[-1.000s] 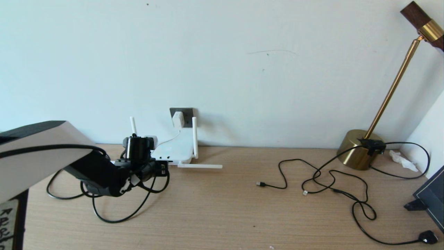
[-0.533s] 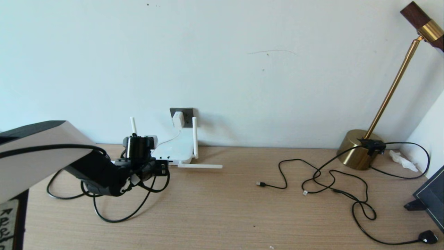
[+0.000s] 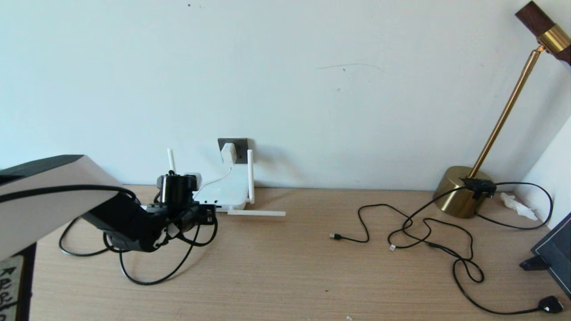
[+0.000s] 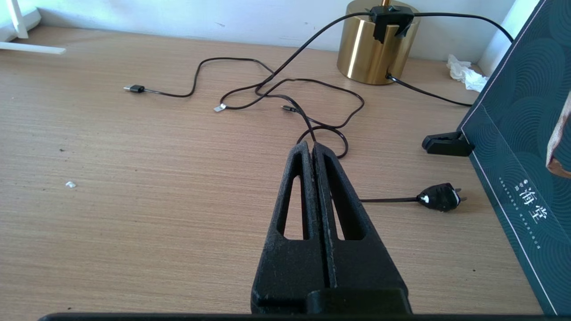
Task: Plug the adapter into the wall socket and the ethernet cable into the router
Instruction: Plug cable into router interface
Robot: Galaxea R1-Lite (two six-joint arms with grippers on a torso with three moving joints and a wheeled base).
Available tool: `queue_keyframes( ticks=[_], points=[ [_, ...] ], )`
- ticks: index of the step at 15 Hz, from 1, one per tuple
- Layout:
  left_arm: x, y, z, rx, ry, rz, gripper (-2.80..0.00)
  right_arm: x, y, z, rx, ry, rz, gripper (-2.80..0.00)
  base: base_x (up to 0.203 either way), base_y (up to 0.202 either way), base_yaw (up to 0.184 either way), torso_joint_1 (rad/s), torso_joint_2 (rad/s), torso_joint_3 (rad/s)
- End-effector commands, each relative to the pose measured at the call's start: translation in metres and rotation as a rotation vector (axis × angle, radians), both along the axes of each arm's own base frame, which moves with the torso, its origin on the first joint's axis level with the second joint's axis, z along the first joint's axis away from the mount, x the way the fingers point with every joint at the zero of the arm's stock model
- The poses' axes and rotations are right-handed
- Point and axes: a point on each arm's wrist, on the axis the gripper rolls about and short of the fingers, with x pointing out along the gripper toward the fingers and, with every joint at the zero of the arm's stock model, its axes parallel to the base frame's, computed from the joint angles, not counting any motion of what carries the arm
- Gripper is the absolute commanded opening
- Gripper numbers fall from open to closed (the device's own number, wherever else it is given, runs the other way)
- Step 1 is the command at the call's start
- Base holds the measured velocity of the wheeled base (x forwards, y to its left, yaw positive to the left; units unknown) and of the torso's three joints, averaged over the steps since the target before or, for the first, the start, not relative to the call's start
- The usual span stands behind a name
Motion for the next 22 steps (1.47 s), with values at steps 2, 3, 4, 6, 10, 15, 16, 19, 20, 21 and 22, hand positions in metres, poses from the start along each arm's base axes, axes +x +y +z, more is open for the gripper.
queue_keyframes(
  ticks=[2,3,4,6,10,15,16,19,20,21,22],
  points=[
    [-0.0008,0.0008,-0.0008,0.002,0.006,0.004,-2.8,0.0001,0.0,0.0001,-0.001,0.001,0.001,-2.8,0.0,0.0,0.0,0.0,0.0,0.0],
    [-0.0011,0.0008,-0.0012,0.002,0.007,0.004,-2.8,0.0,0.0,0.0,-0.001,0.0,0.0,-2.8,0.0,0.0,0.0,0.0,0.0,0.0],
    [-0.0011,0.0008,-0.0012,0.002,0.007,0.004,-2.8,0.0001,0.0,0.0001,-0.001,0.001,0.001,-2.8,0.0,0.0,0.0,0.0,0.0,0.0],
    [-0.0025,0.0023,-0.0031,0.004,0.016,0.007,-2.8,0.0001,0.0,0.0001,-0.001,0.001,0.001,-2.8,0.0,0.0,0.0,0.0,0.0,0.0],
    [-0.0026,0.0041,-0.0035,0.005,0.018,0.011,-2.8,0.0001,0.0,0.0001,-0.001,0.001,0.001,-2.8,0.0,0.0,0.0,0.0,0.0,0.0],
    [-0.0019,0.004,-0.0028,0.008,0.017,0.009,-2.8,0.0001,0.0,0.0001,-0.001,0.0,0.001,-2.8,0.0,0.0,0.0,0.0,0.0,0.0],
    [-0.0017,0.004,-0.0026,0.009,0.017,0.009,-2.8,0.0001,0.0,0.0001,-0.001,0.001,0.001,-2.8,0.0,0.0,0.0,0.0,0.0,0.0],
    [-0.0017,0.0041,-0.0019,0.012,0.031,0.01,-2.8,0.0,0.0,0.0,-0.001,0.0,0.001,-2.8,0.0,0.0,0.0,0.0,0.0,0.0],
    [-0.0014,0.0046,-0.0008,0.011,0.027,0.011,-2.8,0.0,0.0,0.0,-0.001,-0.001,0.001,-2.8,0.0,0.0,0.0,0.0,0.0,0.0],
    [-0.0015,0.0046,-0.0002,0.011,0.026,0.011,-2.8,0.0001,0.0,0.0001,-0.001,0.001,0.001,-2.8,0.0,0.0,0.0,0.0,0.0,0.0],
    [-0.0016,0.0046,0.0011,0.011,0.022,0.011,-2.8,0.0,0.0,0.0,-0.001,0.0,0.001,-2.8,0.0,0.0,0.0,0.0,0.0,0.0]
  ],
)
